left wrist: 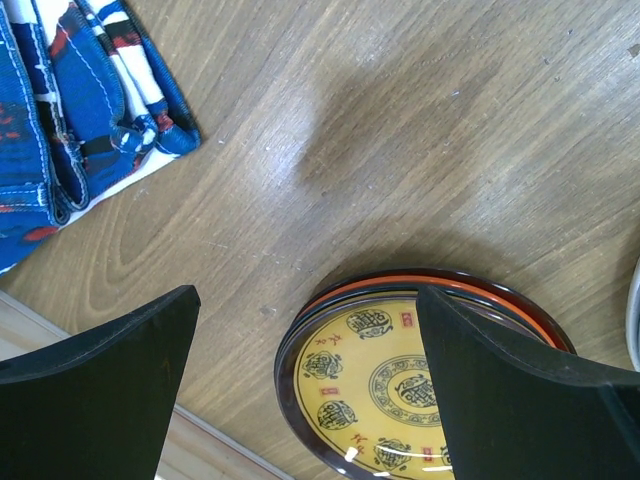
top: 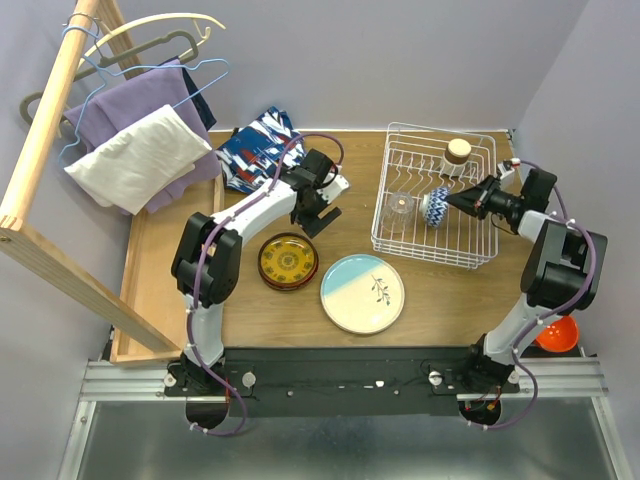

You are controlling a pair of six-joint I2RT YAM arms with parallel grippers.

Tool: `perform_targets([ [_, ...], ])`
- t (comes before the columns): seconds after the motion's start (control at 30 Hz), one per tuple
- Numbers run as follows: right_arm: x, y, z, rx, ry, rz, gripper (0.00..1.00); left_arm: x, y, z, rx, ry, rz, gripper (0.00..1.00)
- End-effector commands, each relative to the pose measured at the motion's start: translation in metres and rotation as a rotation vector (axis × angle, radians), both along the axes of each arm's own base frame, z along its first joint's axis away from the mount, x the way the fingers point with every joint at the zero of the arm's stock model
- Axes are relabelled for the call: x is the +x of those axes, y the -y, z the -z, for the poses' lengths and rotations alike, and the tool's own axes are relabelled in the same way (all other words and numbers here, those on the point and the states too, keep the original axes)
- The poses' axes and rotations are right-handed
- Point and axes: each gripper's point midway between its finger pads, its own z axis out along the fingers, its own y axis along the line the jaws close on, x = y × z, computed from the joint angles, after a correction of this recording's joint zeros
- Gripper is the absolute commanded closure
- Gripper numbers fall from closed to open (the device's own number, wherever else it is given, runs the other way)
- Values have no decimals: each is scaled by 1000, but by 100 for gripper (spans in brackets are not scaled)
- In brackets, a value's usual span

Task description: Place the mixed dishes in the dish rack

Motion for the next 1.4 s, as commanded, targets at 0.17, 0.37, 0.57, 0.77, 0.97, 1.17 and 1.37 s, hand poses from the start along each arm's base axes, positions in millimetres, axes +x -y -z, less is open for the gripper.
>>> perform_targets([
  [0.17, -6, 14, 19, -249, -57, -43, 100, 10, 6, 3, -21, 9, -8, 1],
  [0.37, -14, 42, 11, -518, -99, -3, 76, 12, 12, -1, -62, 28, -12, 1],
  [0.57, -32, 69, -9, -761, -92, 25, 63, 10, 14, -3, -100, 55, -15, 1],
  [0.77, -40, 86, -32, -906, -55, 40, 56, 3, 12, -6, -129, 80, -22, 1],
  [0.97, -30, 65, -41, -894, 81, -30, 64, -3, 2, -17, -142, 134, -39, 2],
  [1.17, 1, 36, -16, -944, 138, -132, 85, -11, -5, -45, -159, 178, -41, 1],
  [1.37, 24, 31, -2, -971, 143, -168, 93, -30, -16, -64, -161, 189, -32, 2],
])
